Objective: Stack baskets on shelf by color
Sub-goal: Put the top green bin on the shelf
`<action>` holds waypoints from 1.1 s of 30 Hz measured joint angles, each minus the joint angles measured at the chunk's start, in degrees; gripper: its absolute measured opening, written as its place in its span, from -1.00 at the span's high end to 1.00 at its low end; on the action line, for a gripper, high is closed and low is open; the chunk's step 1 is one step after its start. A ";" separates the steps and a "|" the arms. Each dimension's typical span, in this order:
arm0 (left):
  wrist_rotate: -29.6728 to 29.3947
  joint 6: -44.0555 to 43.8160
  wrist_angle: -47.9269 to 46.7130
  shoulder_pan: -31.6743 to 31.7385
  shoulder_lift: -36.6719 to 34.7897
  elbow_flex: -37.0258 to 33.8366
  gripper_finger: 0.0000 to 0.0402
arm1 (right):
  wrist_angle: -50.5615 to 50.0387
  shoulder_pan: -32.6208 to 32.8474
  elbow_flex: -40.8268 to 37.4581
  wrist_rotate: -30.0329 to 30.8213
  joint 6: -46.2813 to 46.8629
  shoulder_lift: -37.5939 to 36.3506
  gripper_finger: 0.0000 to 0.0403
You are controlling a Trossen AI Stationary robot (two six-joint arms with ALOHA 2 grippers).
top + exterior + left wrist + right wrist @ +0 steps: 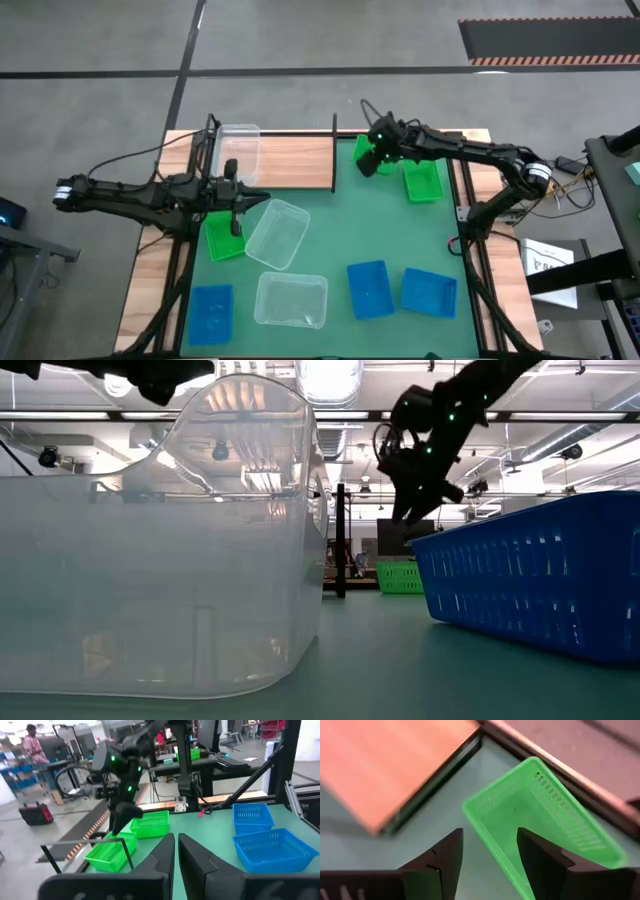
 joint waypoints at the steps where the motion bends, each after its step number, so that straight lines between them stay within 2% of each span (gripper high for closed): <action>1: -0.25 0.63 0.06 0.00 -0.21 0.00 0.96 | 2.41 -0.96 -0.76 -0.31 1.70 0.01 0.14; 6: -3.77 0.94 0.50 0.00 -1.23 0.00 0.96 | 9.51 -4.15 -2.93 -1.66 4.12 0.01 0.22; 15: -4.06 1.00 1.52 0.00 -2.04 0.00 0.96 | 16.94 -3.04 -5.84 -1.95 9.57 1.53 0.27; 24: -4.06 2.47 2.19 0.00 -2.07 0.00 0.96 | 16.56 -2.02 -0.38 -0.69 10.63 10.72 0.29; 33: -4.06 2.58 2.34 0.00 -2.58 0.00 0.96 | 11.16 -2.00 5.01 4.52 13.12 16.94 0.28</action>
